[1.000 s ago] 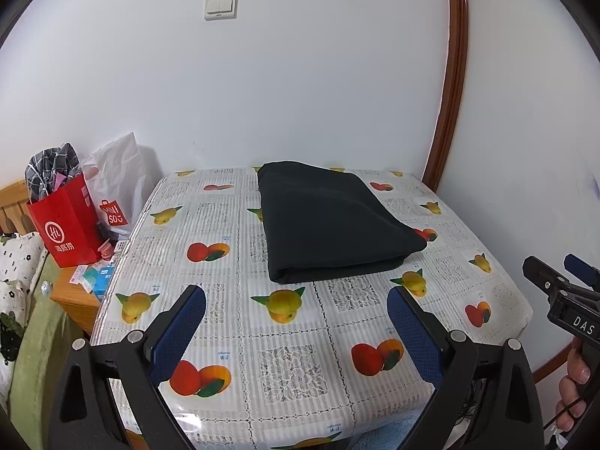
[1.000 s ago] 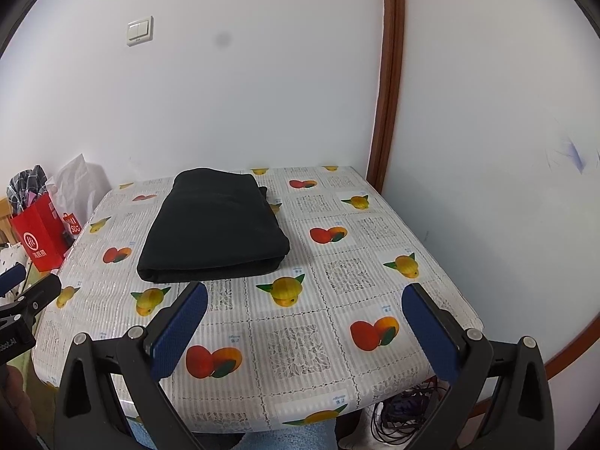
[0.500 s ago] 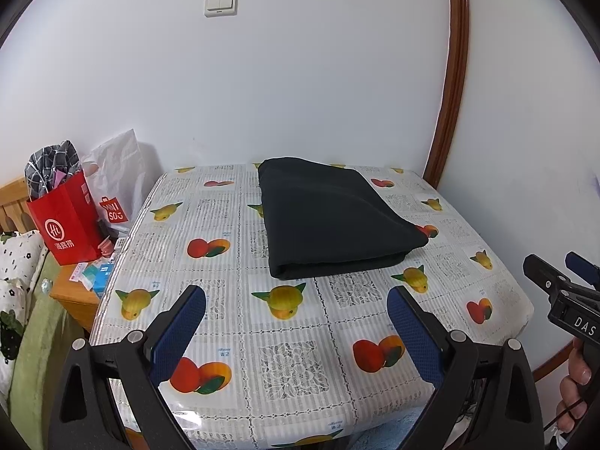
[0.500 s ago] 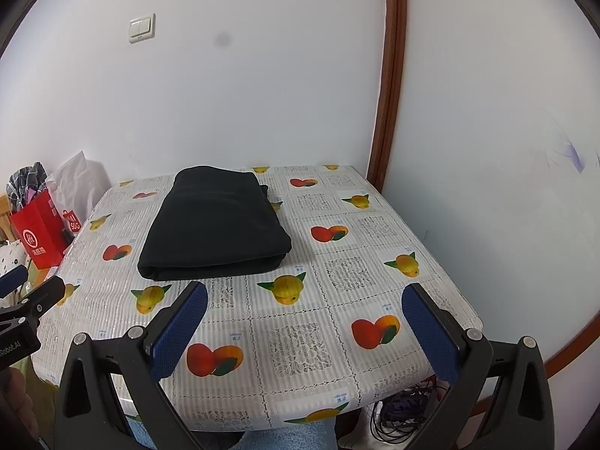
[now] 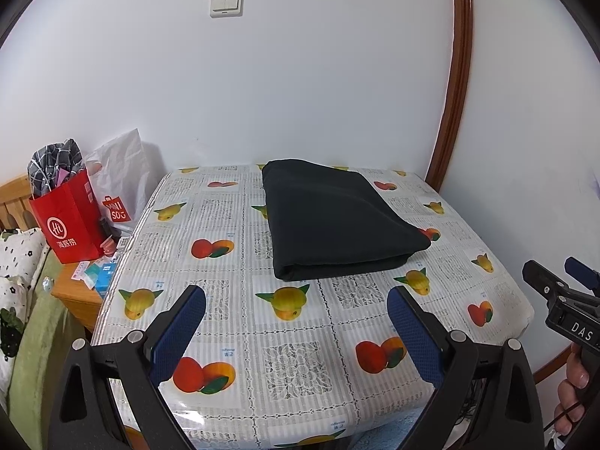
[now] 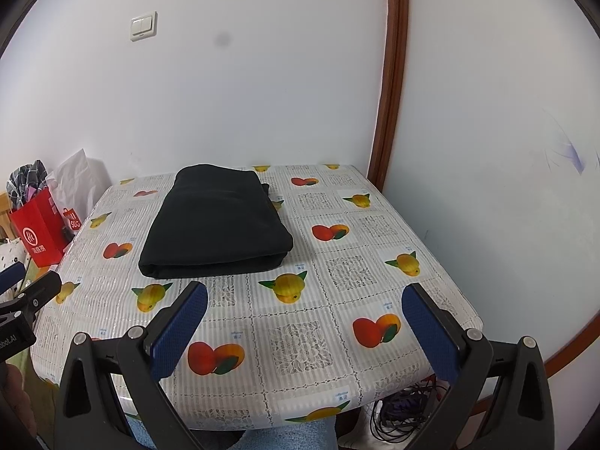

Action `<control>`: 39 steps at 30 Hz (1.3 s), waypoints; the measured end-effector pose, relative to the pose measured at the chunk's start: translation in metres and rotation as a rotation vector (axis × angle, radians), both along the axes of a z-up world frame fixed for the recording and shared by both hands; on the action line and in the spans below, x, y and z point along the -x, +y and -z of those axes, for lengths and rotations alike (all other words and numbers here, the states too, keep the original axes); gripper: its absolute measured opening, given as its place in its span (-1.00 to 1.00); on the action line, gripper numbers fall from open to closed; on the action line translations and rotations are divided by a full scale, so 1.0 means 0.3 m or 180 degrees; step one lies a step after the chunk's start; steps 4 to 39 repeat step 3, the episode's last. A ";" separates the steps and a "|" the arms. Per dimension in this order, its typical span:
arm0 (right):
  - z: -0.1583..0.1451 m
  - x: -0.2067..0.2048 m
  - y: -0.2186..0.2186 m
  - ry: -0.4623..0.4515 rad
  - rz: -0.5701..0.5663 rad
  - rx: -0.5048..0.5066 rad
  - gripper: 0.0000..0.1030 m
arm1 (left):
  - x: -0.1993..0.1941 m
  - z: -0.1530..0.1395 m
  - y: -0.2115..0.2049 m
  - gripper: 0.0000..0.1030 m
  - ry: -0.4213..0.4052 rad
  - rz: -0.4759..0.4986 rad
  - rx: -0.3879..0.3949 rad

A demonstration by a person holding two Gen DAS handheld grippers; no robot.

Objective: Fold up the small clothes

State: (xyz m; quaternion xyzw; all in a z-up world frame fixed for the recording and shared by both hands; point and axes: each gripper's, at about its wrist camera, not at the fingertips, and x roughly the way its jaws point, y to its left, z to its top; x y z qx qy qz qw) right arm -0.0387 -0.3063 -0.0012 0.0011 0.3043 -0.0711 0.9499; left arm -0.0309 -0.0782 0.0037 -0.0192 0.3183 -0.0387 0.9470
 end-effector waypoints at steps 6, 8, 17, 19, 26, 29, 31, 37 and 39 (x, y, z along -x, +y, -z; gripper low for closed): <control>0.002 -0.002 0.004 0.0006 -0.0012 0.0002 0.98 | 0.000 -0.001 0.005 0.90 -0.0006 -0.0016 0.0003; 0.002 -0.002 0.004 0.0006 -0.0012 0.0002 0.98 | 0.000 -0.001 0.005 0.90 -0.0006 -0.0016 0.0003; 0.002 -0.002 0.004 0.0006 -0.0012 0.0002 0.98 | 0.000 -0.001 0.005 0.90 -0.0006 -0.0016 0.0003; 0.002 -0.002 0.004 0.0006 -0.0012 0.0002 0.98 | 0.000 -0.001 0.005 0.90 -0.0006 -0.0016 0.0003; 0.002 -0.002 0.004 0.0006 -0.0012 0.0002 0.98 | 0.000 -0.001 0.005 0.90 -0.0006 -0.0016 0.0003; 0.002 -0.002 0.004 0.0006 -0.0012 0.0002 0.98 | 0.000 -0.001 0.005 0.90 -0.0006 -0.0016 0.0003; 0.002 -0.002 0.004 0.0006 -0.0012 0.0002 0.98 | 0.000 -0.001 0.005 0.90 -0.0006 -0.0016 0.0003; 0.002 -0.002 0.004 0.0006 -0.0012 0.0002 0.98 | 0.000 -0.001 0.005 0.90 -0.0006 -0.0016 0.0003; 0.002 -0.002 0.004 0.0006 -0.0012 0.0002 0.98 | 0.000 -0.001 0.005 0.90 -0.0006 -0.0016 0.0003</control>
